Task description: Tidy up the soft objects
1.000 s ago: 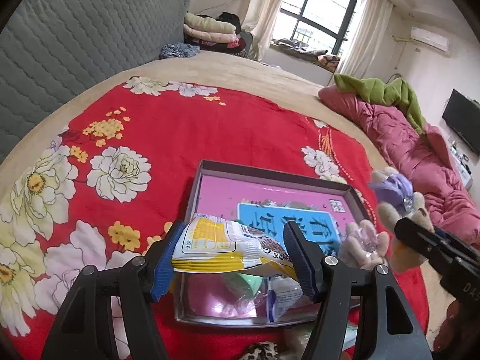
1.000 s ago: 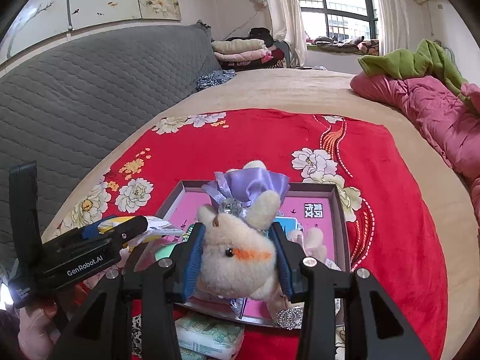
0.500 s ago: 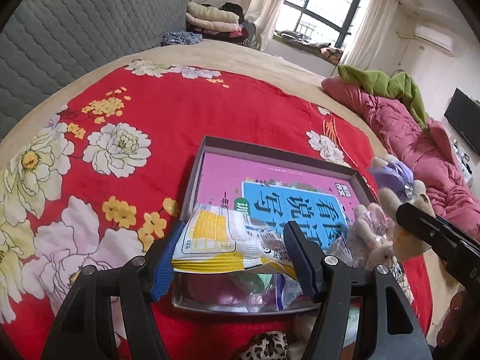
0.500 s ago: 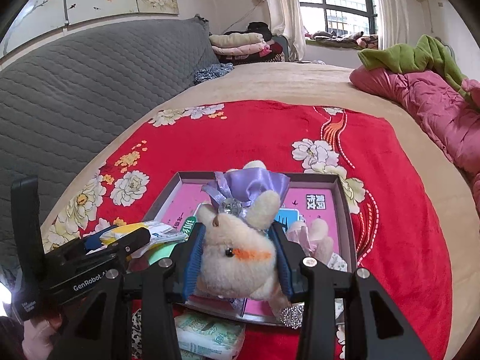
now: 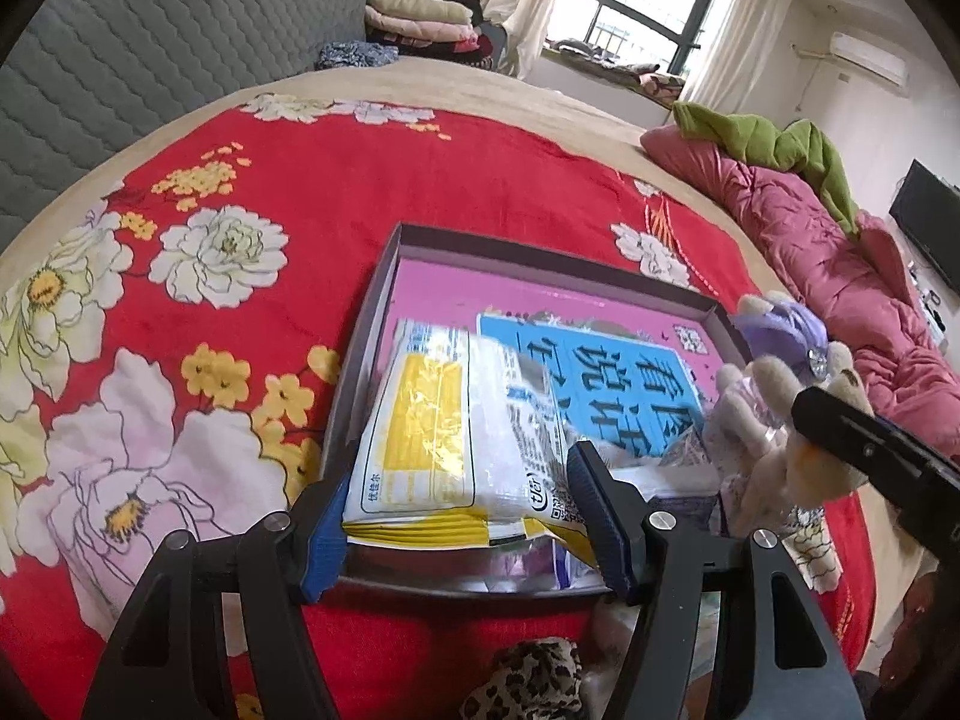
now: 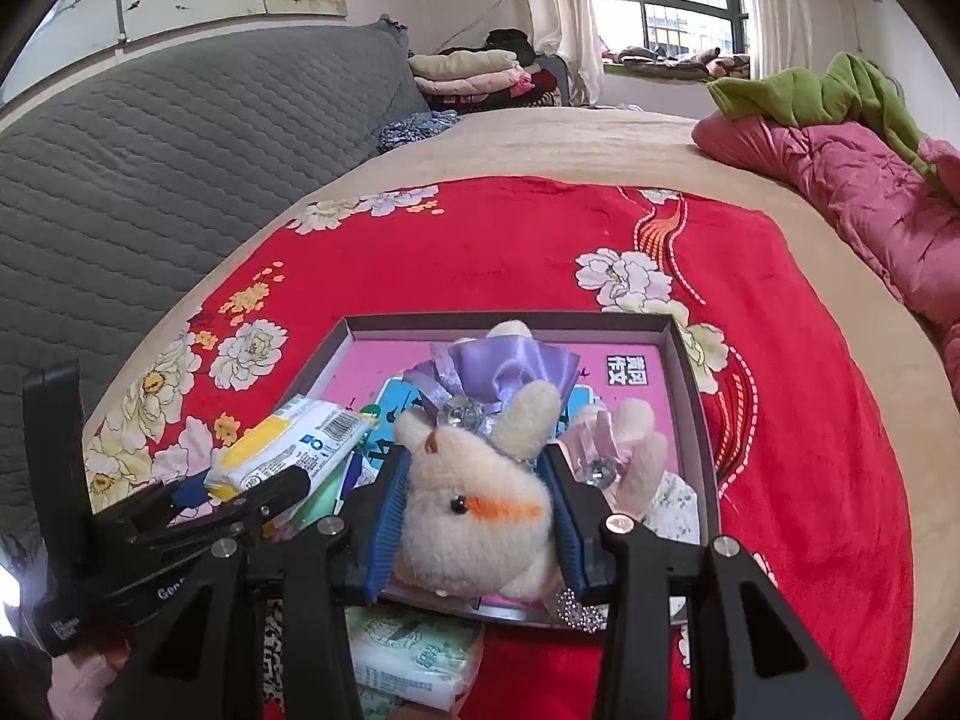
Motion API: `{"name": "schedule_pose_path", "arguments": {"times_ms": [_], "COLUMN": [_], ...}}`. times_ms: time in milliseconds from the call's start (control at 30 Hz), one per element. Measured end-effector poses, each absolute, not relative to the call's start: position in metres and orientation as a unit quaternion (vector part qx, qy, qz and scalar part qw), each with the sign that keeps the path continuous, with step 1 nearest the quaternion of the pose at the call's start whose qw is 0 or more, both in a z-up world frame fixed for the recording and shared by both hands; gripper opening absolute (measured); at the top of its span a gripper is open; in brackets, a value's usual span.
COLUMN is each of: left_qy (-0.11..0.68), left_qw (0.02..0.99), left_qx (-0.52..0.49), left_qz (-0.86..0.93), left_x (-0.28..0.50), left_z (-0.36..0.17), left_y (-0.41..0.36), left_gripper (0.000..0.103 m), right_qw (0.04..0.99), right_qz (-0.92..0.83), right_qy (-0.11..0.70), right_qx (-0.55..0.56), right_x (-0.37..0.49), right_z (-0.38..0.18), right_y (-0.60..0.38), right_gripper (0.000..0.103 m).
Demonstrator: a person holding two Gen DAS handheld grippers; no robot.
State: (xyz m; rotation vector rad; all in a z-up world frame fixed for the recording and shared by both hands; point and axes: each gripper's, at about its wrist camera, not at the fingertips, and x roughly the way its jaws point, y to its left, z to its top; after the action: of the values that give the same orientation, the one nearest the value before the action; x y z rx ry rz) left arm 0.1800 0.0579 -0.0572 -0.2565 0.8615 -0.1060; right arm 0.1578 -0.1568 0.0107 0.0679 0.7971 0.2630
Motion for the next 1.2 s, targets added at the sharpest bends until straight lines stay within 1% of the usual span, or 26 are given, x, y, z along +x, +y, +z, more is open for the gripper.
{"name": "schedule_pose_path", "arguments": {"times_ms": [300, 633, 867, 1200], "left_qy": [0.413, 0.406, 0.402, 0.398], "left_qw": [0.900, 0.904, 0.905, 0.905], "left_qx": [-0.123, -0.111, -0.120, -0.128], "left_qz": [-0.061, -0.069, -0.070, -0.076], "left_x": [0.180, 0.178, 0.178, 0.176], "left_z": [-0.063, -0.067, -0.068, -0.068], "left_y": [0.058, 0.056, 0.061, 0.065], "left_gripper": [0.068, 0.068, 0.068, 0.068], "right_qw": [0.911, 0.903, 0.897, 0.900], "right_qz": [0.126, 0.122, 0.104, 0.109], "right_qy": [0.392, 0.412, 0.429, 0.423], "right_qx": [0.025, 0.023, 0.022, 0.009], "right_x": [0.161, 0.158, 0.161, 0.161], "right_z": [0.005, -0.015, -0.032, -0.038], "right_y": [-0.151, -0.144, -0.146, -0.142], "right_gripper": [0.043, 0.043, 0.044, 0.046]}}
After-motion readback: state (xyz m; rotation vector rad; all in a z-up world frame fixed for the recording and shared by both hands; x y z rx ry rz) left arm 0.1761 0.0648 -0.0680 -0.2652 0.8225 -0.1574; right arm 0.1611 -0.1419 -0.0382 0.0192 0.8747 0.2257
